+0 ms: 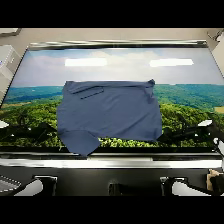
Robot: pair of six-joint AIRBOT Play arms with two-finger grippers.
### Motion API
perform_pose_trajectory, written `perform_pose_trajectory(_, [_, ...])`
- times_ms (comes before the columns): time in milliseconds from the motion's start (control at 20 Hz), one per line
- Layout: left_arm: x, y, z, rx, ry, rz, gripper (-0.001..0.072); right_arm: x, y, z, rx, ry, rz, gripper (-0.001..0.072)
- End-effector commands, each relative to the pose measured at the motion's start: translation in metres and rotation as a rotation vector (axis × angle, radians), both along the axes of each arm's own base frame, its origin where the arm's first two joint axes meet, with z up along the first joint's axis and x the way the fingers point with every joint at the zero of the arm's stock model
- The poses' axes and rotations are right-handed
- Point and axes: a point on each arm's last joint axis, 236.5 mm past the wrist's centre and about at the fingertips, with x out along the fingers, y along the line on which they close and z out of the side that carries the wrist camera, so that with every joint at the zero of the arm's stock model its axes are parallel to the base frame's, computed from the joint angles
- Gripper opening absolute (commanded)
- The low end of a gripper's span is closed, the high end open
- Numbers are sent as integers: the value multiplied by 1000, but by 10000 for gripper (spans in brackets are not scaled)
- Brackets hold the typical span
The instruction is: Fold the clothes and pants, and hang the long-sleeved shirts on hangers.
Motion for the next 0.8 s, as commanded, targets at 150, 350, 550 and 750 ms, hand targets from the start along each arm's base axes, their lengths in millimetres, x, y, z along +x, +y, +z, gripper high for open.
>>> perform_pose_trajectory(150, [11,-5,-18,-15,-42,-14,552,4,1,13,-6,-58,18,34])
perform_pose_trajectory(350, [24,-11,-22,25,-83,-23,551,6,-1,18,-18,-79,20,34])
perform_pose_trajectory(550, [23,-27,-34,21,-59,-66,532,6,0,19,-16,-75,19,34])
perform_pose_trajectory(750, [29,-33,-29,-7,-69,-57,14,8,0,22,-18,-92,19,34])
